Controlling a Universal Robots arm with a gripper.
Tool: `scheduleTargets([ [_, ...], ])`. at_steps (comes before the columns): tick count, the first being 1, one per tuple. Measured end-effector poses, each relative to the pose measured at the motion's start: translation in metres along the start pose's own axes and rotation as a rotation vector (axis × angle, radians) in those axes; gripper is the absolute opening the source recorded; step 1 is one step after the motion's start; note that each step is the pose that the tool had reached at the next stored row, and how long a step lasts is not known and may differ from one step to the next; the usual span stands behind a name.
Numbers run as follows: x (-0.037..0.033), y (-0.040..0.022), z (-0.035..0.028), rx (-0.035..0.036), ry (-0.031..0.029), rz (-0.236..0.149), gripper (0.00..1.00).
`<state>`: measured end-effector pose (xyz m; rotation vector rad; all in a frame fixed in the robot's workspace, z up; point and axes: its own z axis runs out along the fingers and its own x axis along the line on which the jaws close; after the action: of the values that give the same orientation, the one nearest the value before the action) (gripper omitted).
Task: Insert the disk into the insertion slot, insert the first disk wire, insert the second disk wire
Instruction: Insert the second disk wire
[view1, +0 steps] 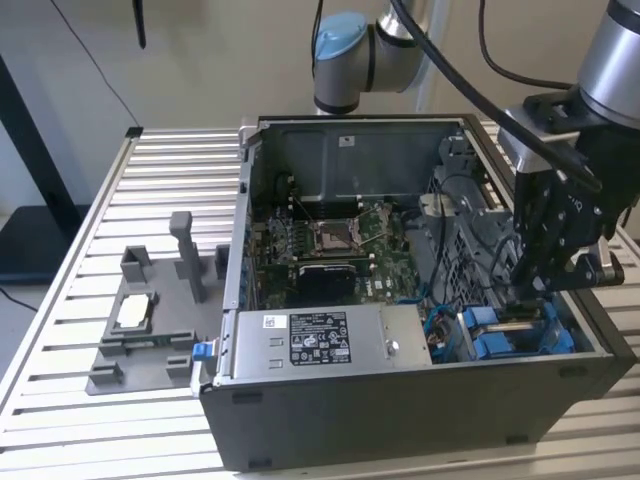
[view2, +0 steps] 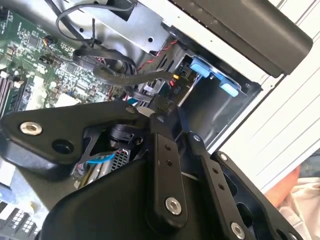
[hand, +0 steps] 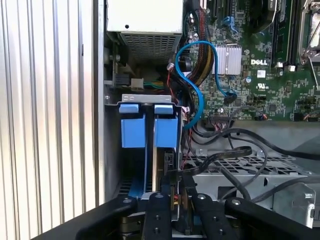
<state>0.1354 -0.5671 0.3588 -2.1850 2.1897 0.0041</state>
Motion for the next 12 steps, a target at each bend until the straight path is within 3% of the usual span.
scheduleTargets([
  [8, -0.0007, -0.0006, -0.0193, 0.0, 0.0001, 0.003, 0.24],
  [12, -0.0008, -0.0007, -0.0226, 0.0, -0.0002, 0.002, 0.24],
])
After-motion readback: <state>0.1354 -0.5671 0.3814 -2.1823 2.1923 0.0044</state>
